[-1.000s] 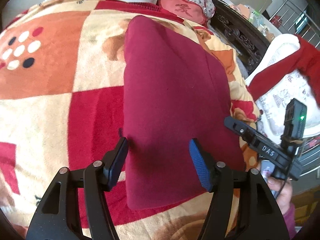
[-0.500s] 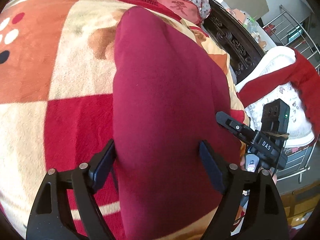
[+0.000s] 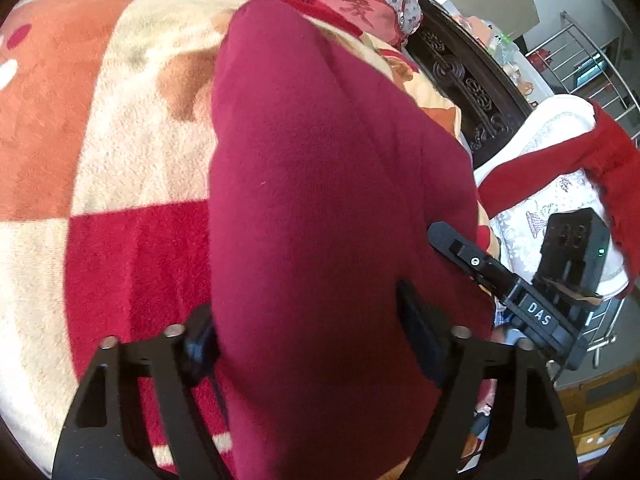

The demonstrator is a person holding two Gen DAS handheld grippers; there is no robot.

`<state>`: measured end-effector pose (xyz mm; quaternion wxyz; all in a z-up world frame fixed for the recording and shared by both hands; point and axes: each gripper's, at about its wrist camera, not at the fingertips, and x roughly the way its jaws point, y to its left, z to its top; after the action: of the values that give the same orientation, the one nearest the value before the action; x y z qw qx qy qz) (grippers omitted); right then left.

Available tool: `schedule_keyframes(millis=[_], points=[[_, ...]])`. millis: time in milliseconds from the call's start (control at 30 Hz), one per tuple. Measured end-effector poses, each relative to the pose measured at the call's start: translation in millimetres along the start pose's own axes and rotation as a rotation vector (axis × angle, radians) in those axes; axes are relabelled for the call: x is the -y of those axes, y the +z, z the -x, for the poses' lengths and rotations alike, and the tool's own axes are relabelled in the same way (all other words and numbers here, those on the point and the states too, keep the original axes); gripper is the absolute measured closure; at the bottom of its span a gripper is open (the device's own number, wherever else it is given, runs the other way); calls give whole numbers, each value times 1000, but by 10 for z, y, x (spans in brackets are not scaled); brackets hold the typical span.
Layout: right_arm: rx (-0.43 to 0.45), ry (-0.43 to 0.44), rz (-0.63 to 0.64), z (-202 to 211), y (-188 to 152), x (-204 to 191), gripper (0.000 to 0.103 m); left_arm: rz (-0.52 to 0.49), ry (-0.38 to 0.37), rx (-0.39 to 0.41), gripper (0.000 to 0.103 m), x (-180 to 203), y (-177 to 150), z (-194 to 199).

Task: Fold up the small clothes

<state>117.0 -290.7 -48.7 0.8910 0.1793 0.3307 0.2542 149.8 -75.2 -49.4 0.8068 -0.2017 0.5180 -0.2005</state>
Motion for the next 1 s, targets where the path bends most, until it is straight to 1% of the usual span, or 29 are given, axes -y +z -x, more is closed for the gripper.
schedule_keyframes(millis=[67, 100, 167, 267, 333, 433, 500, 600, 633, 667, 700, 733, 767, 800, 833, 867, 967, 1000], points=[[11, 16, 2, 106, 32, -78, 61, 0, -34, 15, 44, 40, -11, 144], [16, 38, -6, 155, 54, -113, 64, 3, -54, 18, 45, 54, -17, 218], [16, 92, -11, 264, 89, -244, 66, -2, -79, 25, 45, 125, -43, 398], [-1, 106, 50, 379, 69, -554, 66, -22, -80, 43, 45, 201, -109, 700], [-15, 121, 79, 433, 22, -755, 66, -16, -79, 53, 45, 175, -172, 911], [-26, 168, 77, 522, -85, -941, 66, -1, -73, 66, 45, 54, -275, 1194], [-40, 204, 72, 522, -167, -1055, 66, 8, -55, 68, 45, -74, -423, 1345], [-85, 229, 69, 416, -332, -1190, 66, 55, -4, 44, 45, -349, -653, 1371], [-103, 226, 67, 345, -386, -1211, 66, 73, 28, 35, 45, -445, -725, 1329], [-119, 196, 81, 252, -448, -1220, 66, 92, 75, 19, 45, -559, -793, 1260], [-135, 143, 97, 155, -505, -1214, 65, 106, 107, -3, 45, -639, -845, 1180], [-171, 75, 99, 30, -571, -1175, 63, 118, 113, -20, 44, -702, -883, 1132], [-210, 16, 88, -65, -627, -1111, 57, 132, 105, -24, 42, -752, -923, 1105], [-232, -16, 71, -101, -663, -1059, 48, 141, 99, -12, 40, -761, -963, 1124], [-231, -30, 50, -74, -681, -1017, 45, 135, 108, 5, 40, -738, -974, 1159], [-211, -39, 47, 3, -673, -1013, 45, 112, 135, 25, 38, -690, -980, 1209], [-145, -129, 111, 281, -592, -1127, 45, 60, 213, 61, 38, -551, -969, 1316], [-124, -135, 129, 369, -560, -1168, 45, 43, 232, 76, 38, -536, -979, 1343]])
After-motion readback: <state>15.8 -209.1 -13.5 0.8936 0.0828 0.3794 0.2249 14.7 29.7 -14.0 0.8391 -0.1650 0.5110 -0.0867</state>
